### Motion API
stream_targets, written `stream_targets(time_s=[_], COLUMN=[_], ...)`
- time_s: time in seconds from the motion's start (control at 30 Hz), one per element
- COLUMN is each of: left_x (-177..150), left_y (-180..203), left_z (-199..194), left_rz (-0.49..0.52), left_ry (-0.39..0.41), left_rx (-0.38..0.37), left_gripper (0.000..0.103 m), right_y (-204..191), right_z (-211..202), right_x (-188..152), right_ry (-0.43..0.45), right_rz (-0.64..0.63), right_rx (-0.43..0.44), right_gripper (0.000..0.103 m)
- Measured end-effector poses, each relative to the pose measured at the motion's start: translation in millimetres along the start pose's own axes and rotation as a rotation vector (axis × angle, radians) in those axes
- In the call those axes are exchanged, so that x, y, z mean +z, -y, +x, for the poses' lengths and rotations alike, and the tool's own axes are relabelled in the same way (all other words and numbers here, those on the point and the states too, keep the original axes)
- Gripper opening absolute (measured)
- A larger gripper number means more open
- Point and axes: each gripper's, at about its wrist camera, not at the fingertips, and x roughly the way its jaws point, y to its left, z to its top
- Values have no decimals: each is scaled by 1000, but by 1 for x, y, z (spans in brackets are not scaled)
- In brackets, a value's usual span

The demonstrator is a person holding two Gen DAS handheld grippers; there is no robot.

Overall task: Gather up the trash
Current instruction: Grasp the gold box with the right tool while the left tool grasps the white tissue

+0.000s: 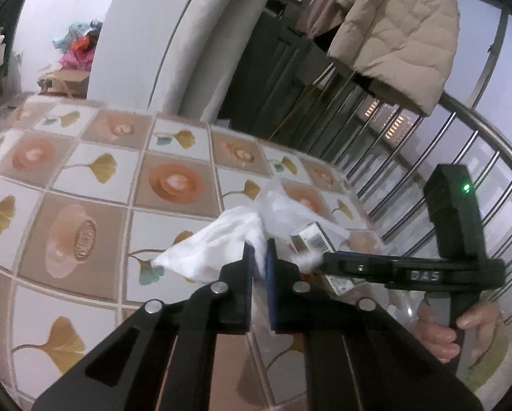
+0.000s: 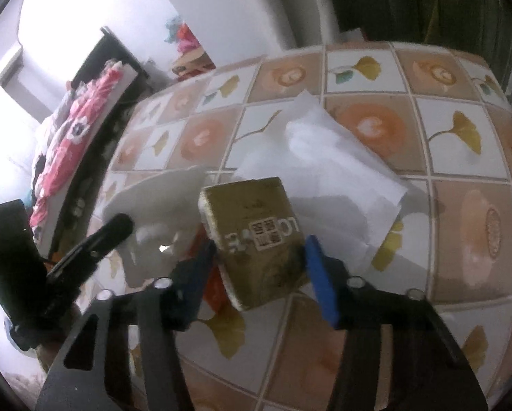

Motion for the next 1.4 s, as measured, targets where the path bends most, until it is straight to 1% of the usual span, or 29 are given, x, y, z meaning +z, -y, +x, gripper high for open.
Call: stream_targets(time_s=[0.03, 0.07, 0.1, 0.13, 0.2, 0.27, 0.3, 0.37, 0.43, 0.5, 0.57, 0.63, 0.67, 0.7, 0.73, 0.77, 0.8, 0.87, 0.97, 1.03, 1.1, 1.17, 1.23, 1.27, 1.3, 1.33, 1.37, 1.4], left_x=[1, 0, 0, 0, -3, -7, -12, -19, -33, -51, -65, -83, -89, -97, -104, -110, -114, -117, -121, -120, -120, -120, -121, -121, -121, -121, -122, -122], left_y=[2, 4, 6, 9, 16, 22, 26, 32, 37, 39, 38, 33, 31, 27, 24, 21, 19, 15, 11, 8, 8, 6, 4, 4, 4, 3, 3, 3], left_z=[-6, -15, -21, -31, -49, -68, -80, -94, -109, -117, -120, -120, -118, -115, -112, -111, -112, -112, -113, -110, -107, -105, -103, -103, -104, -104, -105, -105], left_rz=[5, 11, 17, 28, 46, 55, 54, 66, 81, 84, 87, 90, 80, 67, 51, 37, 20, 14, 2, 4, 17, 24, 27, 28, 29, 32, 35, 41], left_ry=[8, 17, 23, 33, 42, 33, 21, 1, -35, -84, -122, -169, -193, -234, -275, -290, -285, -276, -263, -267, -271, -272, -273, -273, -273, -273, -272, -269], left_rx=[-6, -14, -19, -28, -56, -105, -147, -196, -224, -234, -215, -185, -177, -170, -152, -134, -111, -99, -86, -80, -67, -60, -59, -58, -58, -59, -59, -59], left_gripper=[6, 6, 6, 6, 6, 6, 6, 6, 6, 6, 6, 6, 9, 12, 26, 40, 43, 47, 54, 56, 57, 59, 59, 60, 60, 60, 61, 61], right_y=[-1, -4, -4, -5, -8, -10, -12, -16, -20, -22, -23, -25, -26, -27, -28, -28, -28, -31, -33, -32, -25, -14, -8, -4, -1, 1, 5, 7], right_z=[-5, -12, -17, -23, -37, -50, -58, -69, -81, -88, -94, -97, -97, -96, -95, -93, -90, -78, -53, -29, -13, 4, 15, 22, 26, 30, 33, 32], right_x=[-1, -4, -5, -7, -13, -22, -29, -43, -62, -76, -86, -90, -89, -87, -83, -78, -75, -61, -41, -24, -10, 3, 9, 13, 13, 13, 13, 11], right_ry=[12, 27, 36, 46, 77, 97, 108, 121, 129, 132, 137, 138, 142, 146, 147, 148, 150, 156, 114, 77, 51, 21, 1, -21, -38, -55, -71, -66], right_rz=[-6, -12, -15, -19, -27, -30, -34, -44, -56, -67, -77, -103, -118, -128, -135, -141, -146, -166, -196, -206, -170, -115, -82, -65, -53, -37, -13, -2], right_rx=[-4, -10, -15, -14, -20, -18, -12, -11, -6, -8, -17, -39, -63, -79, -82, -81, -83, -105, -151, -175, -175, -152, -140, -127, -121, -116, -94, -84], right_gripper=[38, 32, 20, 16, 13, 10, 9, 9, 9, 11, 12, 19, 29, 38, 42, 51, 64, 77, 78, 78, 78, 78, 78, 75, 65, 60, 56, 55])
